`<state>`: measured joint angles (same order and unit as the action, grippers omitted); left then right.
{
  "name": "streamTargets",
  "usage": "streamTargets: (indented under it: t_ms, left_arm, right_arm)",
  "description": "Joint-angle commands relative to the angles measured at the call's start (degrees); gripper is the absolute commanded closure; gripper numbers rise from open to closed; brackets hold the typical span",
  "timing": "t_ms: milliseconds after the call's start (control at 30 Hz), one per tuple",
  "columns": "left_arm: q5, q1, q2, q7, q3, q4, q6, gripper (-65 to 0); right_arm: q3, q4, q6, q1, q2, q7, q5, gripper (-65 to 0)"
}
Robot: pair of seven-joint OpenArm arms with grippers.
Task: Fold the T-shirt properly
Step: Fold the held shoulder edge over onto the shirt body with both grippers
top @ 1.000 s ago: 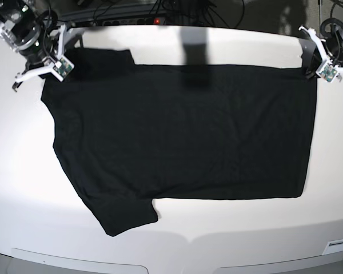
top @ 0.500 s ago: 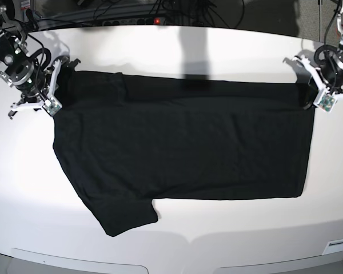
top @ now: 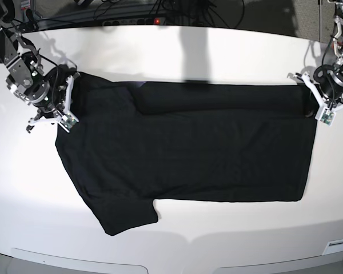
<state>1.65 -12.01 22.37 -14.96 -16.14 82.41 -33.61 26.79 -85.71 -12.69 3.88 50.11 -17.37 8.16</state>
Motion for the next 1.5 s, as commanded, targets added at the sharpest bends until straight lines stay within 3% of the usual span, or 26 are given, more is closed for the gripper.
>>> streamTargets:
  t_ms: [0,167,267,400,467,533,600,733,867,933,1033,1200,1300,1467]
  left_arm:
    - [-0.2,1.0,1.1,1.3,-0.6,0.2,0.8,0.0]
    - [-0.2,2.1,1.1,2.1,-0.6,-1.9,0.8,0.0]
    - [-0.2,2.6,1.1,3.0,-0.6,-2.2,0.6,0.0]
    - [-0.2,3.5,1.2,3.0,-0.6,-2.2,0.6,0.0]
    - [-0.2,3.8,1.2,3.0,-0.6,-2.2,0.6,-11.4]
    - [-0.2,4.0,1.5,3.0,-0.7,-2.2,0.7,-22.1]
    - [-0.2,4.0,1.7,3.0,-0.7,-2.2,0.7,-24.7]
    - [-0.9,4.1,2.8,1.7,-0.7,-2.1,0.9,-24.7]
    - [-10.2,3.9,4.2,-3.0,-0.7,0.4,0.9,-24.5]
    - [-14.1,3.7,4.3,-4.2,-0.7,2.9,0.8,-22.6]
    - [-16.7,3.5,4.3,-6.8,-0.7,7.1,0.8,-15.3]
    - [-19.9,3.5,3.1,-9.9,-0.7,9.4,0.9,-7.9]
    - [-19.7,3.5,0.0,-7.6,-0.7,8.0,1.1,0.0]
    - [-15.0,3.7,-3.6,0.6,-0.7,0.8,1.1,0.0]
  right_arm:
    - [0.1,0.5,1.0,-1.8,0.9,0.2,-0.5,0.0]
    - [1.0,4.6,0.0,-4.3,-2.1,0.3,-0.5,0.0]
    - [1.0,4.9,-1.9,-4.8,-2.7,0.3,-0.4,0.0]
    - [1.0,4.9,-1.9,-4.8,-2.8,0.0,-0.4,0.0]
    - [1.0,4.9,-1.9,-4.8,-2.8,-0.7,-0.4,-1.5]
    - [1.0,4.9,-1.9,-4.8,-2.8,-1.4,-0.4,-14.1]
    - [0.9,4.9,-1.9,-4.8,-2.6,-1.6,-0.4,-21.5]
    - [0.9,3.9,-1.8,-4.8,-1.1,-1.7,-0.4,-21.6]
    - [0.6,0.6,0.4,-4.8,0.7,-3.2,0.9,-20.8]
    - [-0.1,-1.4,2.8,-4.8,1.0,-4.0,2.0,-15.6]
    - [-2.0,-4.1,3.7,-4.8,1.0,-5.0,4.1,-5.5]
    - [-3.6,-4.9,3.7,-4.7,0.4,-6.3,9.7,0.0]
    - [-3.6,-4.7,3.7,-4.1,-0.9,-7.0,12.0,0.0]
    - [-3.6,-2.3,5.2,-2.7,-3.8,-7.1,12.0,0.0]
